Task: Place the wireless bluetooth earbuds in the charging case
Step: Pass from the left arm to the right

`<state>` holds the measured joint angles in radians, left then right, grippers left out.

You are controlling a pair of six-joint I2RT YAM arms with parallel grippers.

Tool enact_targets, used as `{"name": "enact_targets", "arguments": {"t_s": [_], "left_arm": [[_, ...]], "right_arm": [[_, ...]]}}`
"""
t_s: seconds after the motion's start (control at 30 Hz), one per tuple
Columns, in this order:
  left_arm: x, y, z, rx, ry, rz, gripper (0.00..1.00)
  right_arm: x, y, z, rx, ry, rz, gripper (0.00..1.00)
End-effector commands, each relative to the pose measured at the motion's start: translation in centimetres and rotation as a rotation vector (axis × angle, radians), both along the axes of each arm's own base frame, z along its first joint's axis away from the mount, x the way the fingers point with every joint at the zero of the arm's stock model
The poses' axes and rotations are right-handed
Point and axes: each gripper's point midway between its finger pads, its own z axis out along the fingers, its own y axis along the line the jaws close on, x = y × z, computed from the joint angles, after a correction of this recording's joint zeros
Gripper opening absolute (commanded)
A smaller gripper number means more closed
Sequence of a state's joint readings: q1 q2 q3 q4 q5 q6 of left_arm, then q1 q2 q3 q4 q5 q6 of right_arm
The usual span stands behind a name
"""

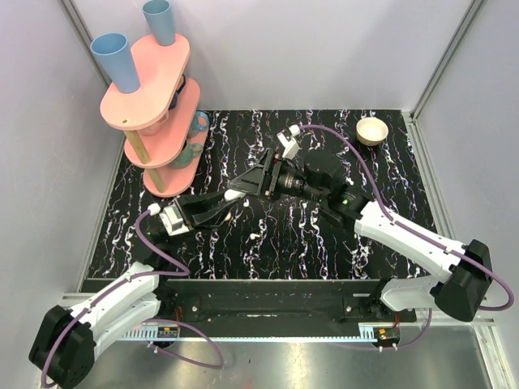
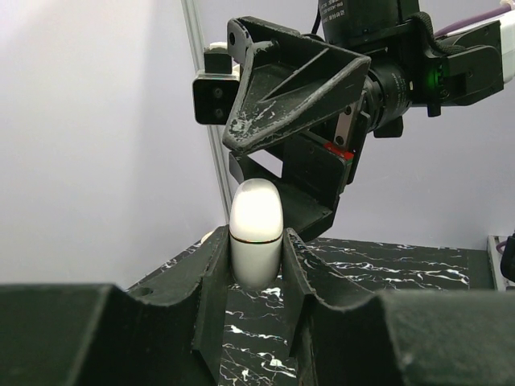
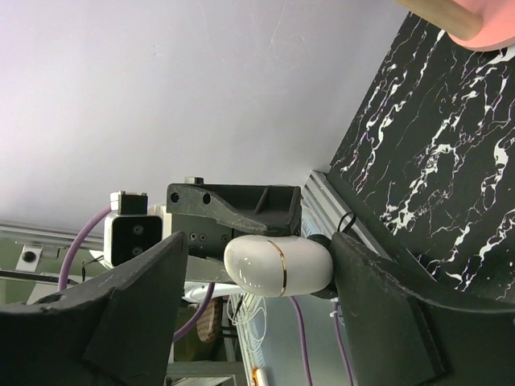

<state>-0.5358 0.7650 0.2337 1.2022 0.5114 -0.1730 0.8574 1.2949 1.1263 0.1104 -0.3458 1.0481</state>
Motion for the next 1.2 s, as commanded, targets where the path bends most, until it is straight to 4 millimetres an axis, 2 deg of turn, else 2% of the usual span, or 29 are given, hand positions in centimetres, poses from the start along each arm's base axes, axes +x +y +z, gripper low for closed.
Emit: {"name": "enact_targets", "arguments": {"t_s": [0.0,0.13,0.2,0.27,0.33,0.4,0.43,0.53,0.57,0.8,1.1,1.17], "left_arm": [[-0.2,0.7,1.2,-0.033,-0.057,0.038,0.00],[0.1,0.8,1.0,-0.038,-0.052,0.051,0.00],[0.1,0.9,1.1,-0.044,-0.056,0.054,0.00],[0.0,0.8,1.2,-0.041,-0.057,0.049,0.00],[0.1,0.7,1.1,-0.039,-0.052,0.044,0.00],[0.0,0.6,0.9,-0.038,-0.047,0.037,0.00],[0.0,0.6,0.9,-0.037,-0.044,0.038,0.00],[0.0,0.6,0.7,-0.035,-0.037,0.031,0.00],[0.0,0.4,0.6,-0.030,-0.031,0.024,0.05],[0.0,0.1,0.2,-0.017,-0.009,0.008,0.14],[0.2,-0.1,0.2,-0.002,0.007,0.000,0.17],[0.3,-0.2,0.0,0.001,0.013,0.000,0.23]], "right_arm": [[-0.3,0.4,1.7,0.037,-0.009,0.042,0.78],[-0.4,0.6,1.5,0.034,0.000,0.049,0.74],[-0.5,0.6,1.7,0.041,-0.013,0.057,0.65],[-0.6,0.6,1.7,0.048,-0.015,0.060,0.63],[-0.6,0.6,2.1,0.064,-0.026,0.057,0.54],[-0.5,0.5,2.2,0.067,-0.037,0.054,0.50],[-0.6,0.5,2.3,0.071,-0.042,0.059,0.43],[-0.7,0.5,2.5,0.084,-0.054,0.065,0.41],[-0.8,0.6,2.7,0.090,-0.058,0.070,0.38],[-0.7,0.4,3.1,0.101,-0.087,0.064,0.38],[-0.6,0.3,3.1,0.082,-0.108,0.052,0.38],[-0.6,0.3,3.2,0.083,-0.111,0.055,0.39]]}}
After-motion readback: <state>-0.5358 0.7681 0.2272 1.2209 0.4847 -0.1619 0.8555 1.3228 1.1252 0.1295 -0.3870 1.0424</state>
